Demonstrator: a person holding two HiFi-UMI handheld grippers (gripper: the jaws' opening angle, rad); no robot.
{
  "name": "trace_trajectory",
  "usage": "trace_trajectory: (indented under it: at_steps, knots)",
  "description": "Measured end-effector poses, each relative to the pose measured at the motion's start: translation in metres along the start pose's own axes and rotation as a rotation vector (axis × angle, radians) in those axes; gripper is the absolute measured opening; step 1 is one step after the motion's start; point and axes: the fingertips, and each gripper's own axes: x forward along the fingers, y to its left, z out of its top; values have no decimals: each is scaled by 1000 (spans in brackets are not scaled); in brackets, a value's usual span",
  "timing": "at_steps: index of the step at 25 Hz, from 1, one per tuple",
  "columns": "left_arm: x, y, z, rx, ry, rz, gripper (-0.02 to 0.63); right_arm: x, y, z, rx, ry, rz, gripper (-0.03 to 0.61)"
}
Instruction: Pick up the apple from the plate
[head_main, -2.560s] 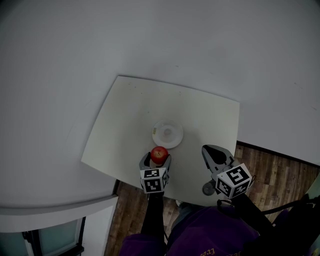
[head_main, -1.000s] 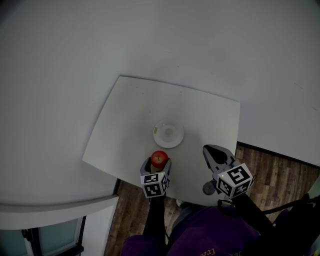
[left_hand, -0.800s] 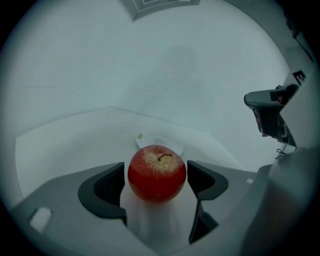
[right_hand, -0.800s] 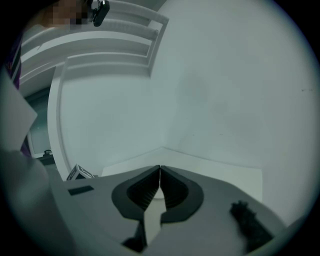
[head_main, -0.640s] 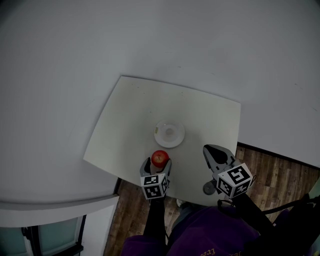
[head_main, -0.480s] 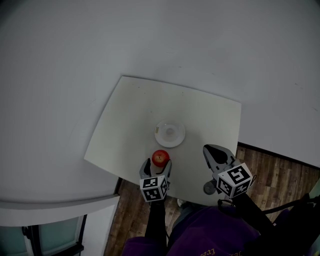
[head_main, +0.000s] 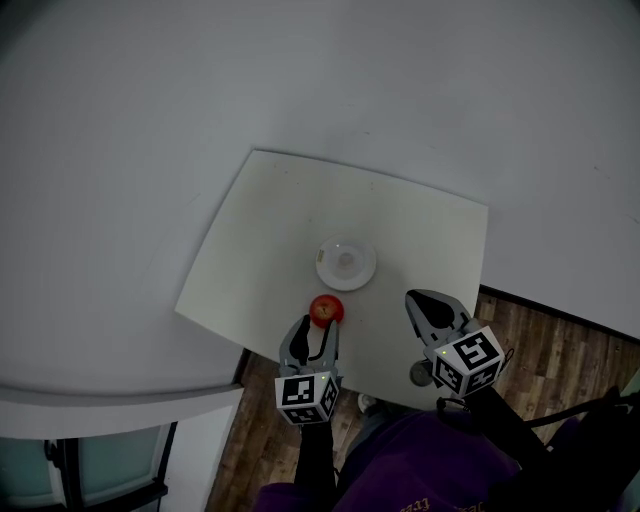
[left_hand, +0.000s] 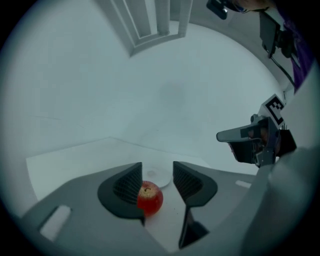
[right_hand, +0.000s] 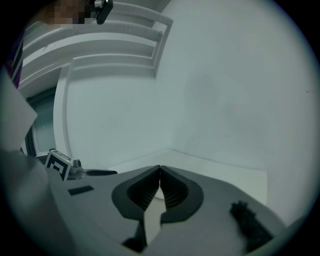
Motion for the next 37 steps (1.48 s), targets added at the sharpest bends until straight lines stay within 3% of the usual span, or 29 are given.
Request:
trace_trajectory:
  at_steps: [2, 5, 15, 37]
  knots:
    - [-9, -4, 9, 12, -42, 1, 117, -1, 3, 1, -1, -5, 12, 11]
    - [-21, -6, 13, 27, -59, 33, 6, -3, 9, 3, -4, -12, 30, 11]
    - [-48, -8, 3, 11, -51, 103, 6, -7, 27, 8, -31, -30, 74, 11]
    - [-55, -14, 18, 27, -90, 122, 6, -11, 30, 10, -40, -42, 90, 11]
